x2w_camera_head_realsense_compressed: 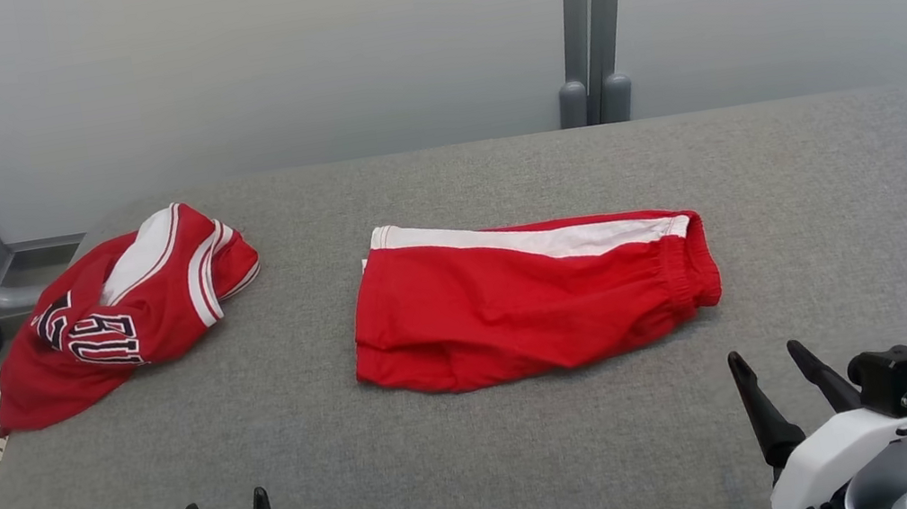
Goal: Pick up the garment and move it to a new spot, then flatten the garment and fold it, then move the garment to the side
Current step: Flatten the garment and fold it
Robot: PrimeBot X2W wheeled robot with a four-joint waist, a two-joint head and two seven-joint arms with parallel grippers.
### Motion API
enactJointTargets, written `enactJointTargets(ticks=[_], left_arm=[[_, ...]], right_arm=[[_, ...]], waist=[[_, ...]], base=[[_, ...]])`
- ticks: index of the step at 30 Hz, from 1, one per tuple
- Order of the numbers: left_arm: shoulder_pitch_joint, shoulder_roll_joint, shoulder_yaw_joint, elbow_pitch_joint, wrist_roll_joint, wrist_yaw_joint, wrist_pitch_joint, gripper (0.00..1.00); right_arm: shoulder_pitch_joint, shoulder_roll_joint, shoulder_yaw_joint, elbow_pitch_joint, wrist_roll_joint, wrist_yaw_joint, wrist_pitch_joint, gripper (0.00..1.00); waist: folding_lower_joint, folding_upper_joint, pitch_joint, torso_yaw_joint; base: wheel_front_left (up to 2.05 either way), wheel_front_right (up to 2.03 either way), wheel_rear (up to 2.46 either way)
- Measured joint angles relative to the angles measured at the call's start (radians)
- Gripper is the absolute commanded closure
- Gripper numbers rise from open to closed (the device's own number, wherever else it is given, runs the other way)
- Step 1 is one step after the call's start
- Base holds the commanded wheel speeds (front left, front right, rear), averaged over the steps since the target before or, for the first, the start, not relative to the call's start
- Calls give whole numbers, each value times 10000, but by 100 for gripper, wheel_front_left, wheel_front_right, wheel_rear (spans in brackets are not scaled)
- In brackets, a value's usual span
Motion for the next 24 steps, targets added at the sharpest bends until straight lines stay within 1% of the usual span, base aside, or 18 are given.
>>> enactJointTargets(ticks=[3, 6, 11, 14, 16, 19, 24], left_arm=[[0, 10, -42, -31, 0, 8, 42, 0], [-1, 19, -121, -17, -2, 8, 71, 0], [-3, 19, -230, -29, -4, 6, 130, 0], [-17, 38, -286, -17, -8, -10, 159, 0], [-30, 46, -347, -23, -6, -33, 194, 0], [-62, 36, -441, -35, -6, -38, 217, 0], [-190, 8, -640, -4, -6, -86, 334, 0]], right_arm=[[-31, 2, 65, 0, -36, -2, 98, 0], [-314, -4, -12, 111, 192, -2, 823, 0], [-1078, 6, -213, 270, 602, -2, 2872, 0], [-1690, 17, -721, 382, 520, 0, 4330, 0], [-2139, 2, -1118, 451, 324, -2, 5214, 0], [-2712, 8, -1325, 477, -255, -2, 6592, 0], [-3615, -15, -1896, 476, -986, -2, 8452, 0]], waist=[[0, 0, 37, -13], [0, 0, 95, -32], [0, 0, 186, -70], [0, 0, 269, -74], [0, 0, 334, -67], [0, 0, 437, -19], [0, 0, 676, 118]], base=[[0, 0, 0], [0, 0, 0], [0, 0, 0], [0, 0, 0], [0, 0, 0], [0, 0, 0], [0, 0, 0]])
